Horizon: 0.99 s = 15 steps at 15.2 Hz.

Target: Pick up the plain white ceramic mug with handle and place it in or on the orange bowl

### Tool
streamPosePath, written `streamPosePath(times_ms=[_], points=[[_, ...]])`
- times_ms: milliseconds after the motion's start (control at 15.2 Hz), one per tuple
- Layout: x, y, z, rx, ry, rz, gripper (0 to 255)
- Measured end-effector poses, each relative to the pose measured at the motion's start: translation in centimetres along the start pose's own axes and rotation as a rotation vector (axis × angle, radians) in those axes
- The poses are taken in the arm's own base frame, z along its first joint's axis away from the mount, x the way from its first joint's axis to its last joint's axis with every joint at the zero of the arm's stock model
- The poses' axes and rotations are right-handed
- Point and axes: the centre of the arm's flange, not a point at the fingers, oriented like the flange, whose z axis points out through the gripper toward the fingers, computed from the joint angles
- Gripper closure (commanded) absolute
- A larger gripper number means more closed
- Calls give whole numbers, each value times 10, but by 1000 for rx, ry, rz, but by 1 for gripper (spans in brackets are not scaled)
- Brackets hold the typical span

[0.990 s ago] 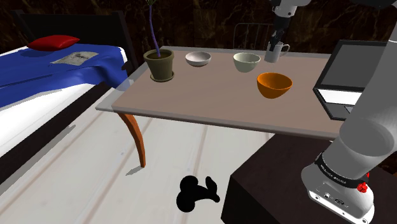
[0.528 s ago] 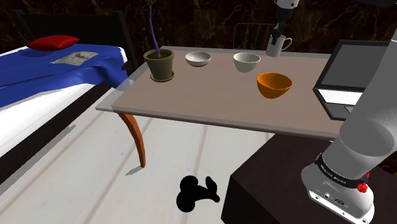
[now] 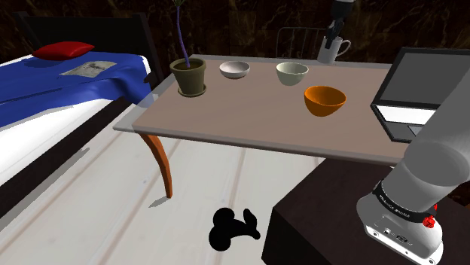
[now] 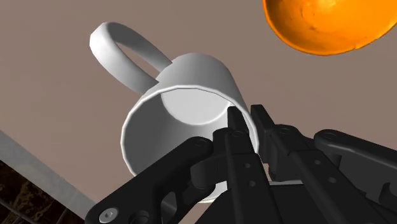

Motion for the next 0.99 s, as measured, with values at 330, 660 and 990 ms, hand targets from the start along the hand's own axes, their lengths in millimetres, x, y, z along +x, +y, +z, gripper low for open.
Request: streamPosePath(times_ms=[330,660,990], points=[[-35,-52,-14,1,0,0,255],[-71,-107,-27,1,1,-1,255],[-101,-152,-31,0,1,-1,255]])
